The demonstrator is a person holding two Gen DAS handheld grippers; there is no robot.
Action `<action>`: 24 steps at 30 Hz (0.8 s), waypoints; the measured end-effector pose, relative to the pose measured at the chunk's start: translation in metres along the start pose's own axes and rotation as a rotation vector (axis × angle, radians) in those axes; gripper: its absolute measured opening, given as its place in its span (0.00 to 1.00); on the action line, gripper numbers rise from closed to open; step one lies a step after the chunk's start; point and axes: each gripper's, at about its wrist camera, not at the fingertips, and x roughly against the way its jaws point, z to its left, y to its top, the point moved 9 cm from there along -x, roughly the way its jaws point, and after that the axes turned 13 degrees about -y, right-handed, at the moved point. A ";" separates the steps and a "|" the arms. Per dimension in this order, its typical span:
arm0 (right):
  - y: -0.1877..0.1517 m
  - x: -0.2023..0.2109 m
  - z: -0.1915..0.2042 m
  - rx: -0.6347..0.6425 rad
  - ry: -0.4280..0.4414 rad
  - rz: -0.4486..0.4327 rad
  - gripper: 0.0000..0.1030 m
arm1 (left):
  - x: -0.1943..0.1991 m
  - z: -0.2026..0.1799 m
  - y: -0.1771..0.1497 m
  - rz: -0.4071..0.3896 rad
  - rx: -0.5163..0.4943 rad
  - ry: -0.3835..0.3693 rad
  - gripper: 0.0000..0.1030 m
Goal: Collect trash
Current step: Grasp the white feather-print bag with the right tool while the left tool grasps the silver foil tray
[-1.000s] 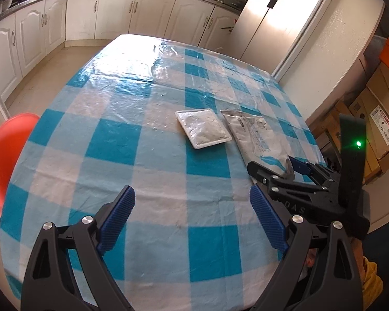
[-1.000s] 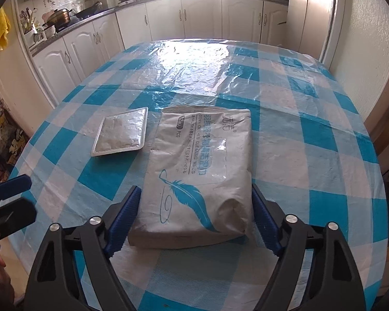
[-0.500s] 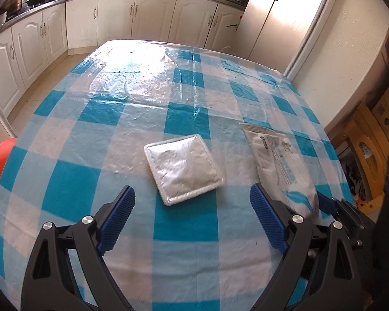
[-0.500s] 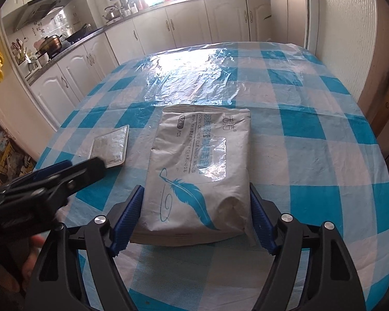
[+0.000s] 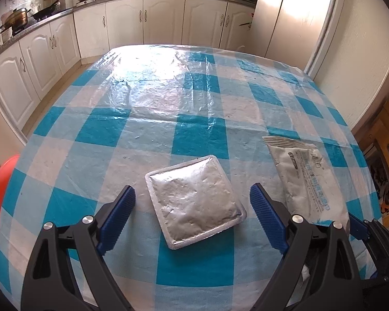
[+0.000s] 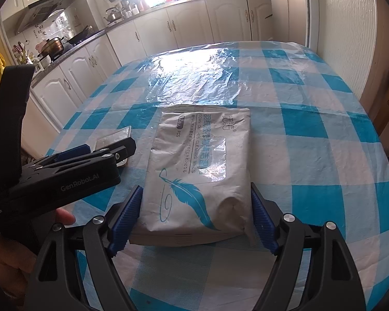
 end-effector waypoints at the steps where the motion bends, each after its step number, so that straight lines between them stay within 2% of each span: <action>1: 0.000 0.000 0.000 0.000 0.001 0.000 0.77 | -0.001 0.000 0.001 0.000 -0.004 0.004 0.88; 4: 0.000 0.000 0.000 0.000 0.003 0.000 0.77 | -0.002 -0.001 0.001 0.004 -0.017 0.011 0.88; 8: 0.001 -0.001 0.000 0.001 0.006 0.001 0.78 | -0.005 -0.003 0.003 0.008 -0.028 0.032 0.82; 13: 0.001 -0.001 0.001 0.004 0.007 0.001 0.79 | -0.002 0.002 0.004 -0.008 -0.015 0.035 0.70; 24: 0.002 -0.004 0.001 0.011 0.003 0.003 0.79 | 0.003 0.007 0.004 -0.018 -0.011 0.001 0.65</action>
